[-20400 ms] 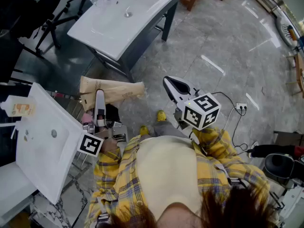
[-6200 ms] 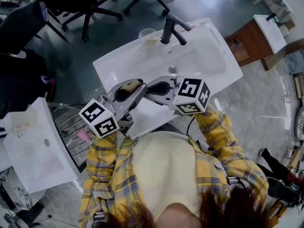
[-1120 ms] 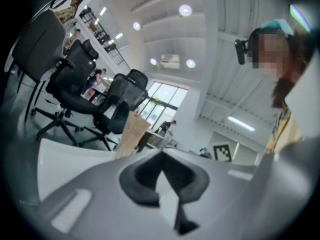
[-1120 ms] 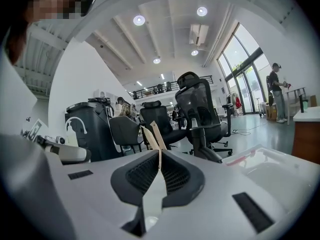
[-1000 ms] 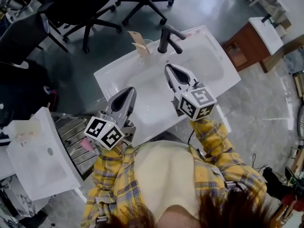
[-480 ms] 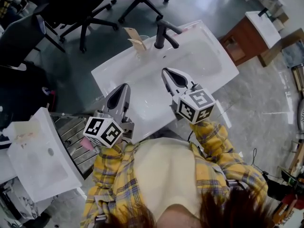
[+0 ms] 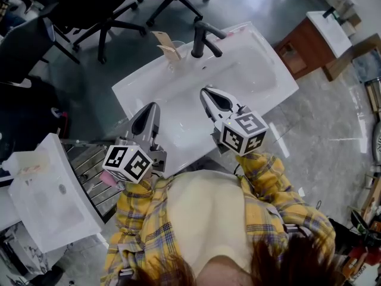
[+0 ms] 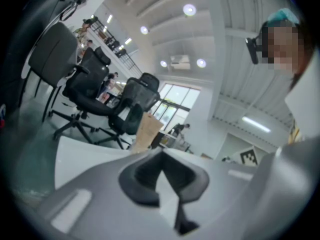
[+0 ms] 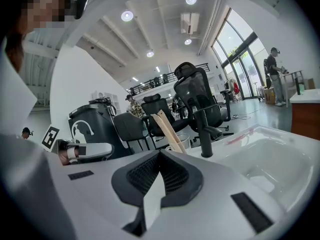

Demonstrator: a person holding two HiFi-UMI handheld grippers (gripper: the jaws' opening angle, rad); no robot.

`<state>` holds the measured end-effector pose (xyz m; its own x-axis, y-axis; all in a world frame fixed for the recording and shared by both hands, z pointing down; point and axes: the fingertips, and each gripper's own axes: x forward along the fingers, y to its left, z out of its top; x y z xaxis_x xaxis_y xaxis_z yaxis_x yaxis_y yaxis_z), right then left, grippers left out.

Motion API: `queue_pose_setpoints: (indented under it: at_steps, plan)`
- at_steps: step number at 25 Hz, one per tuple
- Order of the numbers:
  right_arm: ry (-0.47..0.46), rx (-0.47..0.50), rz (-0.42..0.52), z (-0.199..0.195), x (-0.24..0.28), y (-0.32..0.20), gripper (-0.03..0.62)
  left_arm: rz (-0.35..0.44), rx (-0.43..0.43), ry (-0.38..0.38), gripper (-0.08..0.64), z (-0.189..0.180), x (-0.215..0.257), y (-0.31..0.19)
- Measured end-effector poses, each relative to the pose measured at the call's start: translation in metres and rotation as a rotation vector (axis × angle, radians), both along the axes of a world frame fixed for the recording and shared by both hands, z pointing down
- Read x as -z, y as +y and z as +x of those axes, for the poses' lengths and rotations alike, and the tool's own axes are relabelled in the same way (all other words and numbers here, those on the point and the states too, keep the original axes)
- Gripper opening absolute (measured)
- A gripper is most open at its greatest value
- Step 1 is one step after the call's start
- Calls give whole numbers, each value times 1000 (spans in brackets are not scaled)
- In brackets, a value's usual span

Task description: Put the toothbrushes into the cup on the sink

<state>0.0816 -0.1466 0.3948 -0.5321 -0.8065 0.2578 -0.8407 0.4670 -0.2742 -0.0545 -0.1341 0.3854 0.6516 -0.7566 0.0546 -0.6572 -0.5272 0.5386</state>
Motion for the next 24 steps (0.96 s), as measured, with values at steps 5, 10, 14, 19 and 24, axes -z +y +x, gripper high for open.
queue_pose_setpoints:
  at_steps: [5,10,14,19,24]
  plan:
    - [0,-4,4,3,1,0,12,-4,5,2,6,0,-2,1]
    - [1,3,2,1,0,3,12,-4,6,5,6,1,-2,1]
    - [1,2,-2,3,0,3,12,-6,7,8,6,1,-2,1]
    - [7,2,-5,4,-1,3,12,-13,5,9,6,3,-4,1]
    - [5,2,-8,5,-1,2,12,-16,7,11,6,3,-4,1]
